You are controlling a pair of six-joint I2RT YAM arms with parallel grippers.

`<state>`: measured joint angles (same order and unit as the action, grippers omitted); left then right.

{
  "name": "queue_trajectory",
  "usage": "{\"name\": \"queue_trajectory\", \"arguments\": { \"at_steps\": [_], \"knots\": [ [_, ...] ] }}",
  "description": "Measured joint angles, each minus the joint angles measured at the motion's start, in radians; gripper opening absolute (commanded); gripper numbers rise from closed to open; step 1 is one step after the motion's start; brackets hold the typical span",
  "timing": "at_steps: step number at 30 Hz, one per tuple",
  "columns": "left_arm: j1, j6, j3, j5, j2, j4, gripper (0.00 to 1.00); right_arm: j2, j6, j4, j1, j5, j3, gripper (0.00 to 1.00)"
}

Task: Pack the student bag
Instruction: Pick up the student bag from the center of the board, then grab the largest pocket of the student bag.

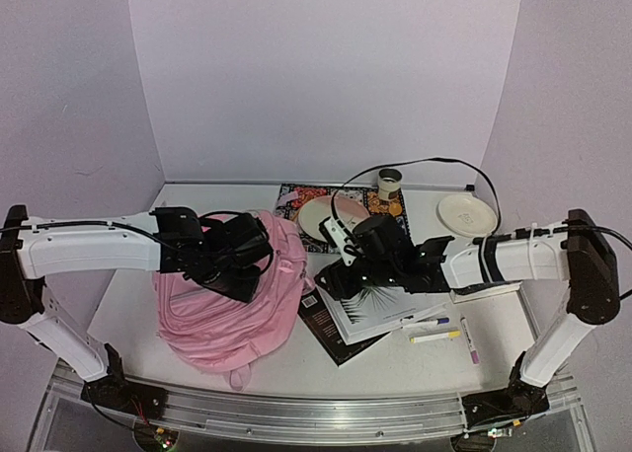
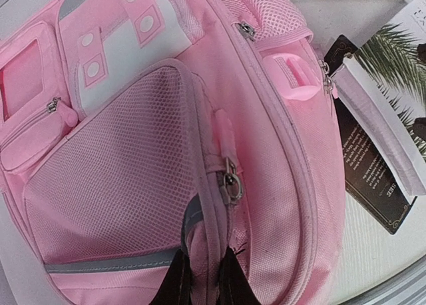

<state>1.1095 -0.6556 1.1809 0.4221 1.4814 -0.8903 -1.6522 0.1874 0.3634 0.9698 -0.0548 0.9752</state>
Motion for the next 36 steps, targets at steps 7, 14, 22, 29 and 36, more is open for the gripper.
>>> {"name": "queue_trajectory", "arguments": {
  "at_steps": [7,14,22,29,36],
  "knots": [
    [-0.001,-0.010,0.000,-0.001,-0.061,-0.003,0.00,-0.057,0.002,0.066,-0.034,0.152,0.008,0.50],
    [-0.001,-0.026,0.000,-0.006,-0.105,-0.013,0.00,-0.103,0.022,0.146,-0.118,0.330,0.007,0.47],
    [0.000,-0.026,0.000,-0.045,-0.126,-0.028,0.00,-0.173,0.021,0.213,-0.163,0.497,0.010,0.47],
    [0.000,-0.026,0.000,-0.047,-0.126,-0.027,0.00,-0.218,0.019,0.216,-0.188,0.584,0.026,0.47],
    [0.000,-0.026,0.000,-0.045,-0.126,-0.027,0.00,-0.226,0.019,0.234,-0.190,0.663,0.026,0.39]
  ]
}}
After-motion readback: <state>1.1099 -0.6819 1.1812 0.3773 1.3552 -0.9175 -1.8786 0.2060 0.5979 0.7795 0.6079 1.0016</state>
